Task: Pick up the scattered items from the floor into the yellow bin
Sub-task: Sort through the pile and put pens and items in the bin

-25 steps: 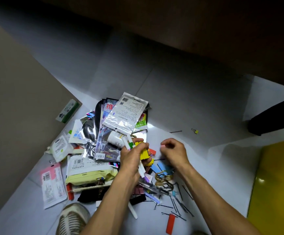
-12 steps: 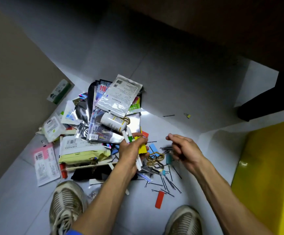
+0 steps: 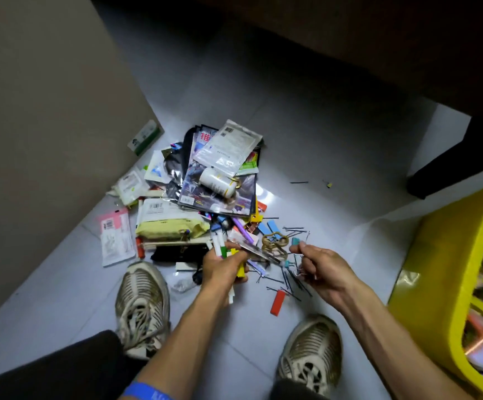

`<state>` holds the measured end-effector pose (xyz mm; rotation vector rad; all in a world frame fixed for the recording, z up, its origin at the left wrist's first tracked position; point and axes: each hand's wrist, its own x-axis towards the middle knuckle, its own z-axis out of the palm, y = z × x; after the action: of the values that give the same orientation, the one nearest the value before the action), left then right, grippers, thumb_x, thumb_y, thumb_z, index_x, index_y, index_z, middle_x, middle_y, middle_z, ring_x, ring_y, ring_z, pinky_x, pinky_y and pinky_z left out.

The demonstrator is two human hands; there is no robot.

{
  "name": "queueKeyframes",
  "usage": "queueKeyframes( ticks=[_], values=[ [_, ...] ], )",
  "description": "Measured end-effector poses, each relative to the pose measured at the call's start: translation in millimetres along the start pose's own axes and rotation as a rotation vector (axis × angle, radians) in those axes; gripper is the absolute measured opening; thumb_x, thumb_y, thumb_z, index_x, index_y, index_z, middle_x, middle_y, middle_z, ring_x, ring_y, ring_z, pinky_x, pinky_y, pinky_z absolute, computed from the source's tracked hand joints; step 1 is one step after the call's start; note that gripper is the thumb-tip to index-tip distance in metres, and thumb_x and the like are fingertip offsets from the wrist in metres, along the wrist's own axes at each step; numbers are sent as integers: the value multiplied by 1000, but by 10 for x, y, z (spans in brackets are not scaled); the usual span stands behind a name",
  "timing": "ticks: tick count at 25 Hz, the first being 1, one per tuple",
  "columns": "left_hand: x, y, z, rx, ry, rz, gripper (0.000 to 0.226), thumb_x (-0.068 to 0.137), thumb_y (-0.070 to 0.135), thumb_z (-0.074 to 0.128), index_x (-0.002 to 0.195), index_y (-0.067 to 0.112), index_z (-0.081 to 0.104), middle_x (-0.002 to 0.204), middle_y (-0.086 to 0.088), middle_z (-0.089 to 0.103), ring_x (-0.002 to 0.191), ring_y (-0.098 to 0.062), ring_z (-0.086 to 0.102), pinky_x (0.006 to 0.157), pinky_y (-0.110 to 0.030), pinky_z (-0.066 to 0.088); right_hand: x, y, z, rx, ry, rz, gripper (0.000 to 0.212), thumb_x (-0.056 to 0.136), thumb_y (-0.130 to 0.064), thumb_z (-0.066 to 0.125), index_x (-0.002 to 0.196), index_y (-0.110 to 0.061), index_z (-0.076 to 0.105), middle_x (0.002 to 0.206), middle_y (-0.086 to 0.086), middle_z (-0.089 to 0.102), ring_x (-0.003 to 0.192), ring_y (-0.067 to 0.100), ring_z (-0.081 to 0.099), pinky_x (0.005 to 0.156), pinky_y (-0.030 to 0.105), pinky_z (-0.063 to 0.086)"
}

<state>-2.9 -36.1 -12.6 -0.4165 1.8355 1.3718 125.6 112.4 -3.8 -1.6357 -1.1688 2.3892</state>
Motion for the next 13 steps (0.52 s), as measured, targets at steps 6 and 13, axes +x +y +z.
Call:
queueKeyframes(
  ticks=[6, 13],
  values=[
    [25, -192, 68, 200, -31, -8, 20, 73, 1, 69, 88, 13, 66, 59, -2, 64, 43, -11, 59, 44, -23, 48, 141, 204, -187, -35, 110, 46, 32, 98, -30, 57, 96, -2, 70, 38, 2, 33, 73, 26, 73, 74, 31, 51],
    [-14, -755, 310, 867, -224, 296, 26, 75, 26, 74, 98, 21, 61, 85, 4, 68, 73, -17, 63, 60, -24, 50, 562, 260, -118, -1168, 303, -502, 35, 91, -36, 60, 122, -24, 49, 99, -6, 58, 83, 22, 57, 72, 32, 46]
  ],
)
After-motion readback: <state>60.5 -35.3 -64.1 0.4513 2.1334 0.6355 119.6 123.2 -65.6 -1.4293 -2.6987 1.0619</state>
